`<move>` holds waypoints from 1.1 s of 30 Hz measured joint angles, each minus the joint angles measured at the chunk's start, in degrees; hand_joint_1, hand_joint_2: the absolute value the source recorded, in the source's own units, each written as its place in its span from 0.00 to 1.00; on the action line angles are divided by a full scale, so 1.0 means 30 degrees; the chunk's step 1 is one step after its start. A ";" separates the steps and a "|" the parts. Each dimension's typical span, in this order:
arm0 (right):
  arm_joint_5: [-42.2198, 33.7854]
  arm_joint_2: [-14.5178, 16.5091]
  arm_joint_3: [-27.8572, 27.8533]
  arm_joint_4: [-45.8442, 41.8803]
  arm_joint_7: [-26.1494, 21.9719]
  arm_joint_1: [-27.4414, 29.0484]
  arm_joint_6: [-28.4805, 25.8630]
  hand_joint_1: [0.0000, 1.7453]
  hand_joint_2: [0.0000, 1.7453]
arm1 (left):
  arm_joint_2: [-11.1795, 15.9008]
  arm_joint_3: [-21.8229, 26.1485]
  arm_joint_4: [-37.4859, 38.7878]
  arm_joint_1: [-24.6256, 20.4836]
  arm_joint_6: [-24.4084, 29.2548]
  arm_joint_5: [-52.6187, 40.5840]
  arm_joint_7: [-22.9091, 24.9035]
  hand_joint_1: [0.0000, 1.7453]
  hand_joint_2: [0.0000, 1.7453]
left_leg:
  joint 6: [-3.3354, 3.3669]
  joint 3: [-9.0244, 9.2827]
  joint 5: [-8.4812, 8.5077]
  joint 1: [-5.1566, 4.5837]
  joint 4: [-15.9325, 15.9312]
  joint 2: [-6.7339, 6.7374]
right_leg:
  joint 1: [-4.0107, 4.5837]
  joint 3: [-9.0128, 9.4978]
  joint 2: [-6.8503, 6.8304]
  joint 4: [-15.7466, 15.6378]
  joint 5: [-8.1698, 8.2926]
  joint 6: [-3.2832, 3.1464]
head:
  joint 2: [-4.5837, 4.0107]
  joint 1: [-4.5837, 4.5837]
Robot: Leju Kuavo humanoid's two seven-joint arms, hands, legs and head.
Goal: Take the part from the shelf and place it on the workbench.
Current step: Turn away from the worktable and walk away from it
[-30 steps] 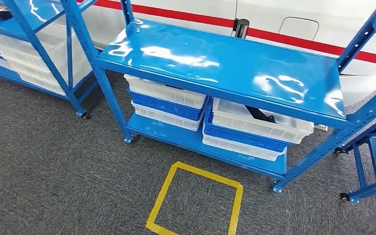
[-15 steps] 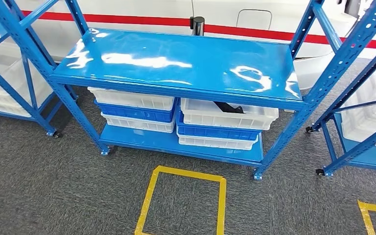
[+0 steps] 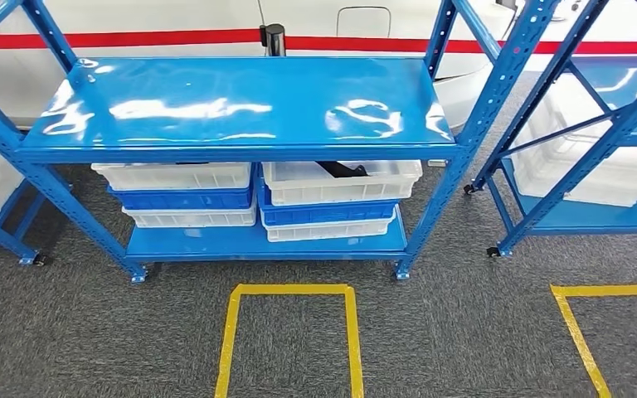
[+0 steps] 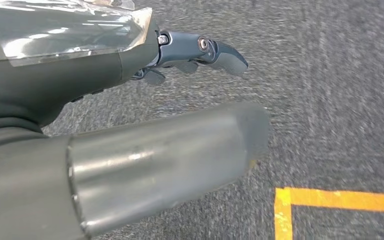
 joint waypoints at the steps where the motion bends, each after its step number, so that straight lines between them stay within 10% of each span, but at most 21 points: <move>1: 0.0000 -0.0018 -0.0002 -0.0002 -0.0002 -0.0034 0.0000 0.00 0.00 | -0.0013 0.0000 0.0000 0.0000 0.0005 0.0002 0.0004 0.00 0.00 | -0.0124 0.0065 -0.0082 -0.0044 0.0030 0.0203 | 0.0015 0.0737 -0.0477 -0.1246 0.0383 0.0029 | 0.0000 0.0000; 3: 0.0009 -0.0027 -0.0004 -0.0004 -0.0095 -0.0073 -0.0009 0.00 0.00 | -0.0005 0.0000 0.0000 -0.0029 0.0024 0.0007 0.0011 0.00 0.00 | -0.0369 0.0227 -0.0227 -0.0168 0.0072 0.0581 | 0.0067 0.1307 -0.0945 -0.2305 0.0701 -0.0200 | 0.0000 -0.0048; 5: 0.0044 -0.0038 -0.0004 -0.0004 -0.0272 -0.0043 -0.0046 0.00 0.00 | -0.0018 0.0000 0.0000 -0.0103 0.0035 0.0027 0.0016 0.00 0.00 | -0.0583 0.0369 -0.0330 -0.0124 0.0057 0.0915 | 0.0028 0.1231 -0.0477 -0.2290 0.0775 -0.0507 | 0.0000 -0.0105; 8: 0.0086 -0.0034 -0.0002 -0.0004 -0.0422 -0.0016 -0.0098 0.00 0.00 | -0.0058 -0.0004 0.0000 -0.0157 0.0035 0.0045 0.0016 0.00 0.00 | -0.0866 -0.0135 -0.1466 0.0084 0.1503 -0.0320 | -0.0157 0.1317 0.0092 -0.2337 0.0864 -0.0933 | 0.0000 -0.0173; 11: 0.0091 -0.0034 -0.0004 -0.0004 -0.0537 -0.0026 -0.0135 0.00 0.00 | -0.0042 -0.0002 0.0002 -0.0051 0.0040 0.0060 0.0022 0.00 0.00 | -0.0889 -0.1986 -0.3162 0.0115 0.5226 -0.1437 | -0.0037 0.1280 0.0574 -0.2325 0.0874 -0.1130 | 0.0000 -0.0208; 13: 0.0122 -0.0027 -0.0004 -0.0004 -0.0561 0.0008 -0.0213 0.00 0.00 | -0.0038 -0.0002 0.0002 0.0005 0.0042 0.0065 0.0035 0.00 0.00 | -0.0830 -0.2342 -0.2699 0.0116 0.5480 -0.1507 | 0.0014 0.1319 0.0865 -0.2310 0.0866 -0.1129 | 0.0000 -0.0206; 17: 0.0251 -0.0005 -0.0002 -0.0004 -0.0466 0.0002 -0.0321 0.00 0.00 | -0.0045 -0.0007 0.0002 -0.0014 0.0044 0.0087 0.0053 0.00 0.00 | -0.0658 -0.0520 -0.0189 0.0122 0.0947 -0.1634 | 0.0168 0.1361 0.1210 -0.2225 0.0785 -0.1049 | 0.0000 -0.0197; 28: 0.0502 -0.0034 0.0004 -0.0002 -0.0450 0.0066 -0.0219 0.00 0.00 | -0.0122 0.0000 0.0002 -0.0036 0.0089 0.0096 0.0095 0.00 0.00 | -0.0325 -0.0434 0.0004 -0.0324 0.0428 -0.1657 | 0.0206 0.1267 0.1255 -0.2301 0.0856 -0.0700 | 0.0000 -0.0177; 32: 0.0743 -0.0018 0.0009 0.0004 -0.0390 0.0094 -0.0131 0.00 1.00 | -0.0110 0.0000 0.0002 -0.0040 0.0087 0.0029 0.0097 0.00 0.00 | -0.0183 -0.0466 -0.0043 -0.0378 0.0501 -0.1655 | 0.0052 0.1278 0.1259 -0.2401 0.0917 -0.0552 | 0.0000 -0.0189; 33: 0.0778 -0.0009 0.0013 0.0004 -0.0354 0.0110 -0.0142 0.00 1.00 | -0.0093 0.0000 0.0002 -0.0047 0.0089 0.0029 0.0097 0.00 0.00 | -0.0077 -0.0483 -0.0054 -0.0389 0.0518 -0.1648 | -0.0027 0.1294 0.1271 -0.2474 0.0957 -0.0437 | 0.0000 -0.0200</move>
